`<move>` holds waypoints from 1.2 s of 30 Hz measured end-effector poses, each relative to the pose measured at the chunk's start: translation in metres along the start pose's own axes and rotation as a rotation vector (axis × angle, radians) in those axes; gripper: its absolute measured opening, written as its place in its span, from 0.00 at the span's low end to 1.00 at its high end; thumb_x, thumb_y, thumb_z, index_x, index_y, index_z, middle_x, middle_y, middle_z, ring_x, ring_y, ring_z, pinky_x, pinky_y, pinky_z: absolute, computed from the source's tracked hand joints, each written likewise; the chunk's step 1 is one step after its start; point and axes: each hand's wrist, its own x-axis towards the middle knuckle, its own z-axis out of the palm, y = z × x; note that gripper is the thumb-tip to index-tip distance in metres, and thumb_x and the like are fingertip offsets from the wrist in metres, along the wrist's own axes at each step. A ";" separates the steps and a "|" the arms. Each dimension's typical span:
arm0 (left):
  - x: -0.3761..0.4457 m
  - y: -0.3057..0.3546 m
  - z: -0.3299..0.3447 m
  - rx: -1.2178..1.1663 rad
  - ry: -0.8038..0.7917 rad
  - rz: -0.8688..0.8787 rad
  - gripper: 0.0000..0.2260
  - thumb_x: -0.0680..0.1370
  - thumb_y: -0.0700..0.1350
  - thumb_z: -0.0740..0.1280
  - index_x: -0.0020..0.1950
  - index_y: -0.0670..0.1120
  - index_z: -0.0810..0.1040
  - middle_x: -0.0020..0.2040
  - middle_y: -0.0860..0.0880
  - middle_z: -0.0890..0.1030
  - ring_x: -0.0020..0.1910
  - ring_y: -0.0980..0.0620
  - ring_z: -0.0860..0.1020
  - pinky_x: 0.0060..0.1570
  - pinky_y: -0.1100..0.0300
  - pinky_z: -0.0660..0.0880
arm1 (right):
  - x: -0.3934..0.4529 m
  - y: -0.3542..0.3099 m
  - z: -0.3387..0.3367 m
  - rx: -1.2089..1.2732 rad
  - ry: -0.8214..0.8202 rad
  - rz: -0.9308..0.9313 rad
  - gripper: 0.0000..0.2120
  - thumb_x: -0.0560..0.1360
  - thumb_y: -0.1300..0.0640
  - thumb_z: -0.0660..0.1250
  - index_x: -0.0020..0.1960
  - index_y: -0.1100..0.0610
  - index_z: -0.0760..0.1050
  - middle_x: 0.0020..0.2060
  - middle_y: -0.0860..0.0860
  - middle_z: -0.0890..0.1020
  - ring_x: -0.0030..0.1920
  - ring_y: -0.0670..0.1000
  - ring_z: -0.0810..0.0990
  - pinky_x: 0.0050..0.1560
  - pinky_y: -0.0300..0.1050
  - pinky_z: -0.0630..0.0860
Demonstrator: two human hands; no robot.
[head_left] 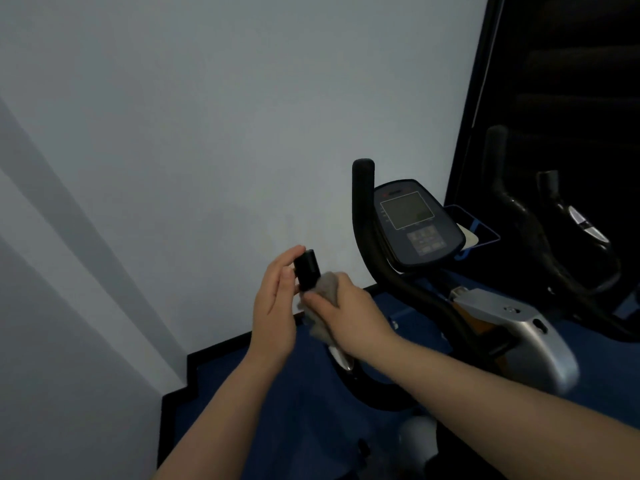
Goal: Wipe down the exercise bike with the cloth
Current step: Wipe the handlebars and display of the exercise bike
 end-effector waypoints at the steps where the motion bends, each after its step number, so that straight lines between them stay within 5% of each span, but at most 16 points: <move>1: 0.000 -0.001 0.000 -0.013 -0.008 0.001 0.18 0.83 0.51 0.52 0.68 0.50 0.74 0.65 0.51 0.77 0.63 0.57 0.76 0.62 0.60 0.74 | 0.005 -0.003 0.003 0.074 0.038 -0.011 0.10 0.78 0.47 0.66 0.53 0.51 0.70 0.43 0.48 0.81 0.40 0.38 0.80 0.37 0.35 0.77; 4: 0.001 -0.002 -0.006 -0.019 -0.069 -0.012 0.18 0.82 0.51 0.52 0.68 0.51 0.74 0.65 0.51 0.77 0.63 0.57 0.76 0.60 0.65 0.73 | 0.005 0.005 0.015 0.106 0.131 -0.065 0.10 0.78 0.46 0.66 0.55 0.48 0.69 0.43 0.45 0.81 0.39 0.37 0.80 0.34 0.30 0.74; 8: 0.007 -0.004 -0.019 -0.006 -0.136 -0.023 0.19 0.83 0.52 0.51 0.69 0.51 0.74 0.64 0.54 0.79 0.64 0.58 0.76 0.64 0.65 0.71 | 0.018 0.004 0.011 0.233 0.035 -0.090 0.08 0.80 0.47 0.63 0.53 0.50 0.71 0.42 0.47 0.82 0.38 0.40 0.82 0.37 0.37 0.77; 11: 0.011 -0.001 -0.022 0.034 -0.149 0.020 0.19 0.83 0.50 0.50 0.69 0.52 0.73 0.65 0.60 0.77 0.66 0.62 0.73 0.66 0.68 0.68 | 0.037 -0.015 0.006 0.324 0.080 -0.180 0.09 0.81 0.50 0.61 0.58 0.53 0.74 0.50 0.50 0.83 0.52 0.49 0.82 0.48 0.41 0.78; 14: 0.009 0.000 -0.024 0.061 -0.176 0.003 0.20 0.82 0.53 0.49 0.71 0.55 0.70 0.69 0.61 0.73 0.68 0.67 0.69 0.65 0.76 0.62 | 0.038 -0.015 0.016 0.467 0.060 -0.250 0.07 0.82 0.53 0.62 0.58 0.49 0.74 0.56 0.47 0.82 0.56 0.48 0.81 0.45 0.41 0.80; 17: 0.002 -0.003 -0.026 0.068 -0.202 -0.009 0.22 0.82 0.55 0.49 0.75 0.53 0.66 0.73 0.60 0.69 0.70 0.68 0.66 0.64 0.78 0.60 | 0.026 -0.005 0.017 0.388 0.060 -0.281 0.10 0.80 0.52 0.64 0.58 0.40 0.73 0.54 0.49 0.80 0.51 0.44 0.82 0.44 0.40 0.80; 23: 0.000 0.000 -0.012 0.032 -0.112 -0.030 0.21 0.81 0.56 0.48 0.73 0.58 0.64 0.71 0.63 0.68 0.70 0.67 0.66 0.68 0.73 0.61 | 0.047 -0.024 -0.003 0.314 -0.057 -0.151 0.11 0.79 0.47 0.66 0.59 0.49 0.74 0.50 0.51 0.83 0.49 0.47 0.83 0.47 0.47 0.83; 27: -0.010 -0.002 -0.006 0.015 -0.098 -0.046 0.24 0.81 0.57 0.48 0.77 0.55 0.60 0.75 0.60 0.64 0.72 0.67 0.63 0.73 0.63 0.58 | 0.016 0.013 0.005 0.146 0.022 -0.082 0.10 0.79 0.45 0.63 0.57 0.48 0.72 0.48 0.48 0.82 0.47 0.43 0.81 0.45 0.32 0.76; 30: -0.014 0.003 0.005 -0.009 -0.081 -0.071 0.23 0.80 0.58 0.49 0.76 0.59 0.57 0.77 0.60 0.60 0.74 0.66 0.59 0.75 0.62 0.55 | 0.013 0.014 -0.010 0.099 -0.121 -0.036 0.08 0.79 0.46 0.65 0.50 0.51 0.73 0.43 0.50 0.83 0.44 0.46 0.83 0.50 0.43 0.79; 32: -0.020 0.007 0.015 -0.031 -0.063 -0.098 0.24 0.79 0.57 0.49 0.76 0.59 0.53 0.79 0.59 0.56 0.75 0.66 0.57 0.75 0.65 0.53 | 0.017 0.000 -0.019 -0.037 -0.164 -0.077 0.10 0.79 0.48 0.65 0.42 0.51 0.70 0.35 0.47 0.80 0.36 0.39 0.79 0.42 0.37 0.76; 36: -0.040 0.003 0.025 0.000 -0.062 -0.076 0.22 0.80 0.55 0.49 0.75 0.61 0.51 0.78 0.63 0.51 0.75 0.69 0.52 0.75 0.68 0.49 | 0.005 0.008 -0.018 -0.060 -0.221 -0.074 0.11 0.79 0.45 0.65 0.49 0.52 0.71 0.45 0.51 0.82 0.47 0.49 0.81 0.53 0.50 0.78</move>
